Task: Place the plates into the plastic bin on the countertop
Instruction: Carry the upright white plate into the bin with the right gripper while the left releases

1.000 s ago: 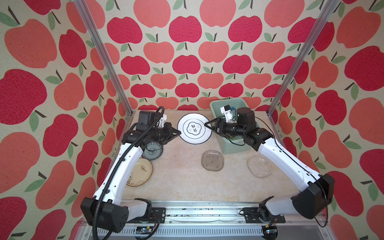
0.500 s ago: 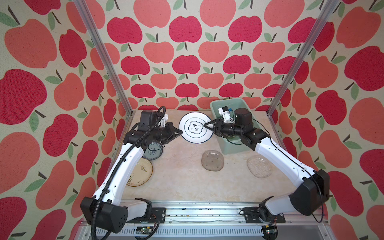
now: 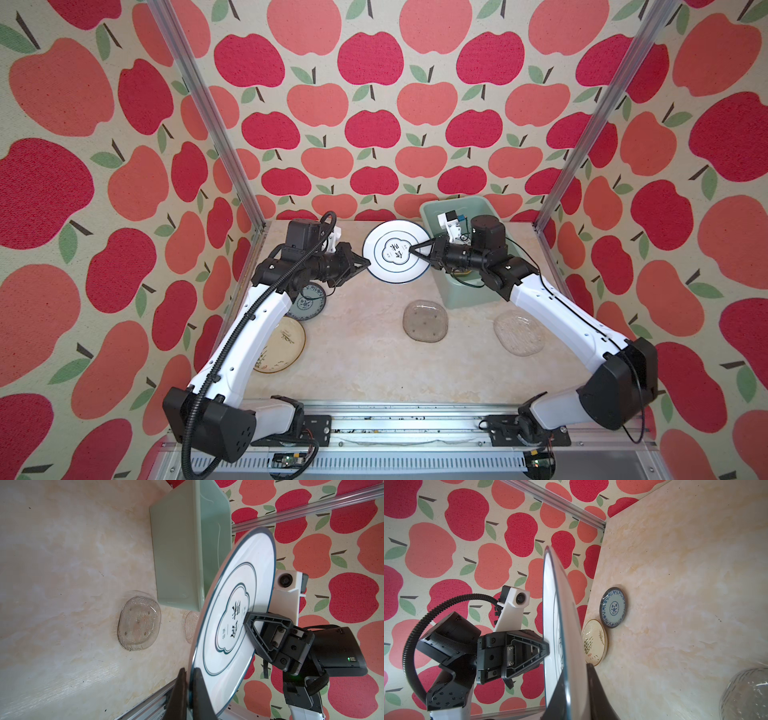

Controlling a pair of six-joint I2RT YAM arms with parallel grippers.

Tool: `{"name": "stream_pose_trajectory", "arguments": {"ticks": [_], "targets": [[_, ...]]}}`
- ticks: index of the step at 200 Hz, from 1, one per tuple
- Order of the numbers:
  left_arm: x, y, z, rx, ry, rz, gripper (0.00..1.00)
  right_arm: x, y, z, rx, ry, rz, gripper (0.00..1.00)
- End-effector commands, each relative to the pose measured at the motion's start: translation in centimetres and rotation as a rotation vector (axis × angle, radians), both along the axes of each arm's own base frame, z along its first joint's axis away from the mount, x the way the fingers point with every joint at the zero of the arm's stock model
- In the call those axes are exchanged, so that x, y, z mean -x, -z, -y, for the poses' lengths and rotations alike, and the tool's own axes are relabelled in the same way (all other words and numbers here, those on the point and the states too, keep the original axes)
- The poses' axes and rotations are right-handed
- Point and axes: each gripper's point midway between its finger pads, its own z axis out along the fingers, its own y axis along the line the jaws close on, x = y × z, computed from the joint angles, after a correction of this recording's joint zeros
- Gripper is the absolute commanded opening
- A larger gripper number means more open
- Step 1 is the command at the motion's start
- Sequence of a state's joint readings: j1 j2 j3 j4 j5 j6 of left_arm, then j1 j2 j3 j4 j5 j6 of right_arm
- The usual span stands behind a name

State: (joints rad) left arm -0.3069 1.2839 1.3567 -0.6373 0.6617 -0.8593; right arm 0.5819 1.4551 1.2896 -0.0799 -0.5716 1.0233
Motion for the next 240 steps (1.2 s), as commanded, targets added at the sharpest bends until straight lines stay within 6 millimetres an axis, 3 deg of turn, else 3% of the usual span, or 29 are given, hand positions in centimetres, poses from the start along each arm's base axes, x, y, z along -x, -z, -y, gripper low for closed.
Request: {"name": "stream_pose_trajectory", "arguments": {"ticks": [1, 41, 109, 144, 173, 210, 240], "targets": [[0.1, -1.8, 1.6, 0.020, 0.055, 0.071, 0.03, 0.0, -0.3, -0.2, -0.001, -0.002, 0.016, 0.06], [-0.1, -2.0, 1.7, 0.018, 0.049, 0.081, 0.14, -0.5, -0.8, 0.5, 0.007, 0.031, 0.020, 0.00], [-0.8, -4.5, -0.1, -0.027, -0.029, 0.216, 0.60, -2.8, -3.3, 4.7, 0.021, 0.165, 0.058, 0.00], [-0.8, -6.5, -1.0, -0.036, -0.041, 0.326, 0.75, -5.0, -4.9, 9.5, 0.041, 0.321, 0.090, 0.00], [-0.8, -7.5, -1.3, -0.053, -0.022, 0.378, 0.78, -6.8, -5.3, 14.8, 0.073, 0.503, 0.102, 0.00], [-1.3, -7.4, -0.9, -0.071, 0.009, 0.383, 0.79, -8.6, -4.3, 20.9, 0.154, 0.716, 0.079, 0.00], [-2.0, -6.9, -0.4, -0.076, 0.030, 0.378, 0.80, -10.3, -2.0, 23.6, 0.289, 0.811, 0.048, 0.00]]}}
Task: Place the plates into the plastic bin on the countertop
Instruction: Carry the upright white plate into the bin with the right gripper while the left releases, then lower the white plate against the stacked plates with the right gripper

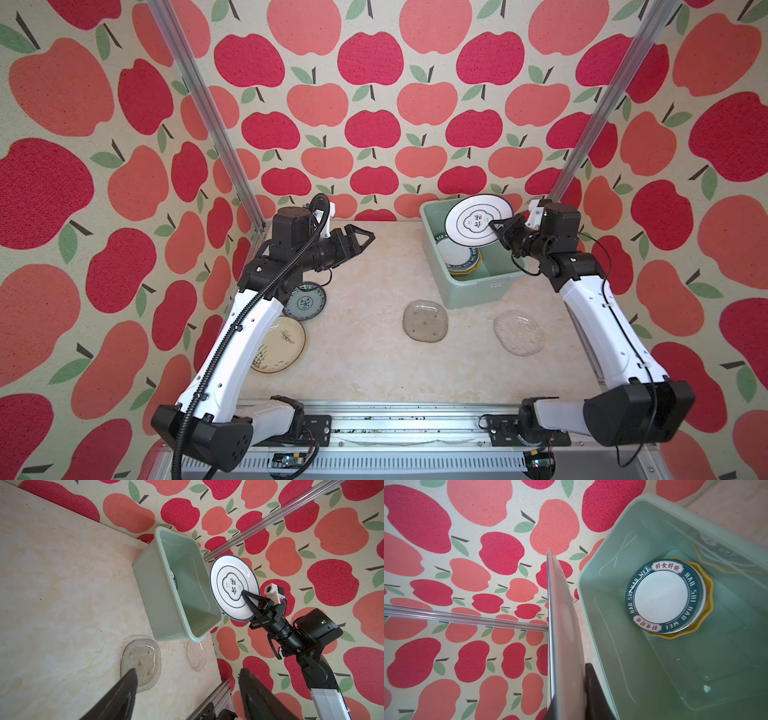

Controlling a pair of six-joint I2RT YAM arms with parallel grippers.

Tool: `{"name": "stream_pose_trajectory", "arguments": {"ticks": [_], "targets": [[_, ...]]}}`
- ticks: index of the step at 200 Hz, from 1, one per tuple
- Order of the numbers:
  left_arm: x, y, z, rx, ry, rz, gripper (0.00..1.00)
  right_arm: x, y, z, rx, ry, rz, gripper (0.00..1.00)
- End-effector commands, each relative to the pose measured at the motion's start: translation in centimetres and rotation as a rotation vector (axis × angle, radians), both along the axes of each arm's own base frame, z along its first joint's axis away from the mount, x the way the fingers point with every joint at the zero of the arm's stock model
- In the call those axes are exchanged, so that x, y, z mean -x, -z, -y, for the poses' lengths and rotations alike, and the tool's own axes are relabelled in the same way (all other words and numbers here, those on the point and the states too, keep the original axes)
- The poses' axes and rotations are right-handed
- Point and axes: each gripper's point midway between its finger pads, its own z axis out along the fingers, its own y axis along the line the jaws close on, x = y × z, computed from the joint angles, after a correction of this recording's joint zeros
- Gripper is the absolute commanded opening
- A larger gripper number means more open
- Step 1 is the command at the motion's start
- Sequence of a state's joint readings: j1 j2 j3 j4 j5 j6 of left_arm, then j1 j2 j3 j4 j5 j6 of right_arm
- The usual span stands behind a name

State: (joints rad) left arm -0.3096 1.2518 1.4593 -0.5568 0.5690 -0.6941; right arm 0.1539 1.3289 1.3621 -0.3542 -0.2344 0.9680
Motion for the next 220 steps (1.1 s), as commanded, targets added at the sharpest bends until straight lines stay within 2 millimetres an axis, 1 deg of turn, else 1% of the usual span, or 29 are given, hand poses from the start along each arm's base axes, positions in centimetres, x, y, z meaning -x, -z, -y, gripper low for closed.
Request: {"name": "stream_pose_trajectory", "arguments": {"ticks": [1, 26, 39, 69, 97, 127, 160, 172, 220], "targets": [[-0.6, -0.4, 0.5, -0.016, 0.035, 0.036, 0.80, -1.1, -0.1, 2.3, 0.119, 0.090, -0.003, 0.00], [-1.3, 0.2, 1.0, -0.030, 0.056, 0.027, 0.80, -2.7, 2.6, 2.9, 0.197, 0.114, -0.084, 0.00], [-1.8, 0.7, 1.3, -0.039, 0.066, 0.018, 0.80, -3.8, 4.2, 3.0, 0.222, 0.115, -0.117, 0.00], [-3.2, 1.6, 1.9, -0.052, 0.087, 0.001, 0.80, -6.2, 6.9, 1.8, 0.283, 0.090, -0.158, 0.00], [-4.6, 2.3, 2.7, -0.050, 0.104, -0.020, 0.80, -8.1, 8.7, 0.4, 0.354, 0.067, -0.182, 0.00], [-5.9, 2.8, 3.2, -0.046, 0.114, -0.038, 0.80, -9.9, 10.8, -0.6, 0.428, 0.062, -0.208, 0.00], [-6.5, 3.5, 3.6, -0.048, 0.123, -0.059, 0.80, -11.4, 13.2, -1.8, 0.453, 0.053, -0.238, 0.00], [-6.5, 3.6, 3.6, -0.049, 0.123, -0.064, 0.81, -11.9, 13.7, -2.1, 0.455, 0.055, -0.244, 0.00], [-7.1, 4.3, 3.8, -0.049, 0.126, -0.087, 0.81, -13.2, 16.0, -2.4, 0.470, 0.060, -0.277, 0.00]]}}
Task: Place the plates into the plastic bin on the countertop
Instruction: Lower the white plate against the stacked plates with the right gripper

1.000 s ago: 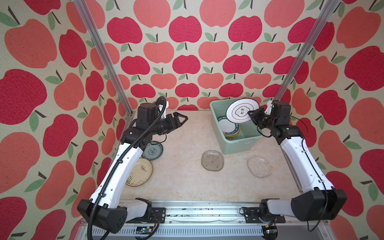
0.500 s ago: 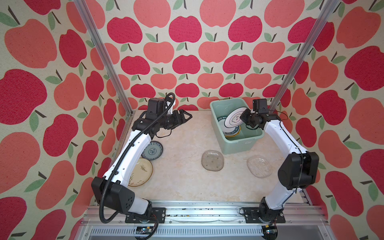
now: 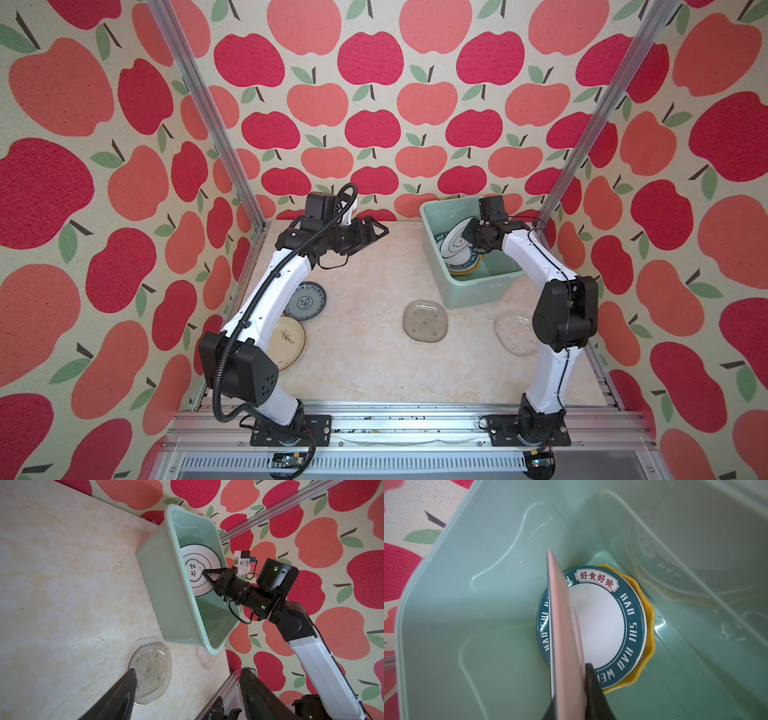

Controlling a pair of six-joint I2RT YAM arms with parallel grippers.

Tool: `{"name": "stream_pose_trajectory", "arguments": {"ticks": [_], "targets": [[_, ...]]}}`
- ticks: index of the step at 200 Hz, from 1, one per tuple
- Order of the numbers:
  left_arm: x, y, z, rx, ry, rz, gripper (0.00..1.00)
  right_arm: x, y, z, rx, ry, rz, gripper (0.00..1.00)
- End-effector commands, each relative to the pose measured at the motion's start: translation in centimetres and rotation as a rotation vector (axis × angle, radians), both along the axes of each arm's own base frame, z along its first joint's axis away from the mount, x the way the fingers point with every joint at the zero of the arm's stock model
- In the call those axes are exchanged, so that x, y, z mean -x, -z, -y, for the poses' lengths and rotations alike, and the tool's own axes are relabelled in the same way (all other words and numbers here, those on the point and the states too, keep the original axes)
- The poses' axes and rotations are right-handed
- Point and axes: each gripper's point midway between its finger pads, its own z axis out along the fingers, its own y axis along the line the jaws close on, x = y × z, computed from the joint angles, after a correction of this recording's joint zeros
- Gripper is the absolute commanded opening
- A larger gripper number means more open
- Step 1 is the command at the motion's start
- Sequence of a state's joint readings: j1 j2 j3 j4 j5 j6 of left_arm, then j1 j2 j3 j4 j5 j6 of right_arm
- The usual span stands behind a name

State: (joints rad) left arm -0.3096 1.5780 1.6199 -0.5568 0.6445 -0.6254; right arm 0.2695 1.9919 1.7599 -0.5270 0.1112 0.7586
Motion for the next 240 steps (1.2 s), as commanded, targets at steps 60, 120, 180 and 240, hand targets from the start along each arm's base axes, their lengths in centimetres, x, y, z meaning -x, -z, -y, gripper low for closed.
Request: {"name": "stream_pose_trajectory", "arguments": {"ticks": [60, 120, 180, 240], "targets": [[-0.7, -0.5, 0.7, 0.005, 0.036, 0.007, 0.81, -1.8, 1.4, -0.3, 0.032, -0.005, 0.011, 0.04], [-1.1, 0.1, 0.9, 0.007, 0.035, -0.017, 0.81, -1.6, 3.2, -0.4, 0.018, 0.006, -0.021, 0.19], [-1.6, 0.8, 1.3, 0.013, 0.045, -0.034, 0.81, -1.0, 4.6, -0.4, 0.010, 0.008, -0.048, 0.28], [-1.9, 1.2, 1.5, 0.014, 0.051, -0.040, 0.81, -0.4, 6.6, -0.5, 0.017, -0.001, -0.107, 0.35]]}}
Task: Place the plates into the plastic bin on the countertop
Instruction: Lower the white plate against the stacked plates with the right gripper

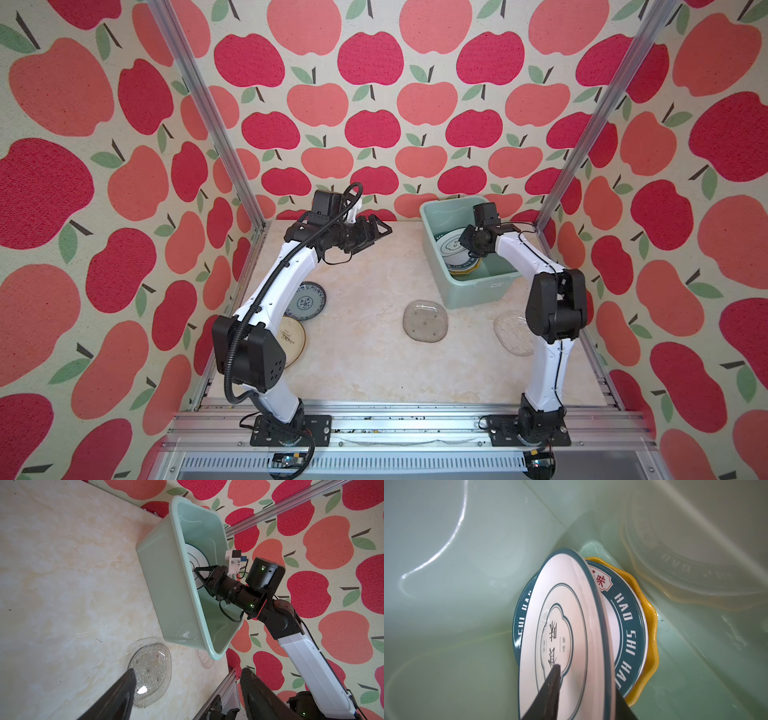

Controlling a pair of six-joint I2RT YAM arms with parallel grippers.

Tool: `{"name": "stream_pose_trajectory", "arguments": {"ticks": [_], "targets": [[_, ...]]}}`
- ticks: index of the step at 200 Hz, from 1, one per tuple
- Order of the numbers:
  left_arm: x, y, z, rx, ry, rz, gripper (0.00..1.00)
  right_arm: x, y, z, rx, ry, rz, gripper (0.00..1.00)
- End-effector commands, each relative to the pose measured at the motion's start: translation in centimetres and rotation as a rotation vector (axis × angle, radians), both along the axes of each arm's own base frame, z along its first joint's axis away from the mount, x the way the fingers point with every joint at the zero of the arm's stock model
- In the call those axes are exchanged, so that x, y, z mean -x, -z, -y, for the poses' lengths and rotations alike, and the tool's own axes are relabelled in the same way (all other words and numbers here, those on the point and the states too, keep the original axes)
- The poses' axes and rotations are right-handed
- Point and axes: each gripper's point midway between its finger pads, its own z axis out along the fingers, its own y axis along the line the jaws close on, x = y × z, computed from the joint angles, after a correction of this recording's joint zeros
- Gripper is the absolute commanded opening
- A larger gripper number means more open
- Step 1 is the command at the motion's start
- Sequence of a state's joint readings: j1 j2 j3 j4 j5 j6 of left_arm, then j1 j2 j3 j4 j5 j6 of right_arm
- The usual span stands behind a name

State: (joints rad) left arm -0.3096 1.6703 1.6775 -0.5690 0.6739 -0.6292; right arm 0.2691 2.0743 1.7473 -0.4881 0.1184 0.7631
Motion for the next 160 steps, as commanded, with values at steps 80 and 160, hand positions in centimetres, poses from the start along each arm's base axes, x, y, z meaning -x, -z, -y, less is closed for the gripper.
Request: {"name": "stream_pose_trajectory", "arguments": {"ticks": [80, 160], "targets": [[-1.1, 0.3, 0.8, 0.019, 0.038, -0.002, 0.82, 1.1, 4.7, 0.0, 0.044, -0.015, -0.134, 0.43], [-1.0, -0.3, 0.6, 0.020, 0.033, 0.007, 0.82, 0.6, 3.3, 0.2, 0.105, -0.058, -0.120, 0.64]]}}
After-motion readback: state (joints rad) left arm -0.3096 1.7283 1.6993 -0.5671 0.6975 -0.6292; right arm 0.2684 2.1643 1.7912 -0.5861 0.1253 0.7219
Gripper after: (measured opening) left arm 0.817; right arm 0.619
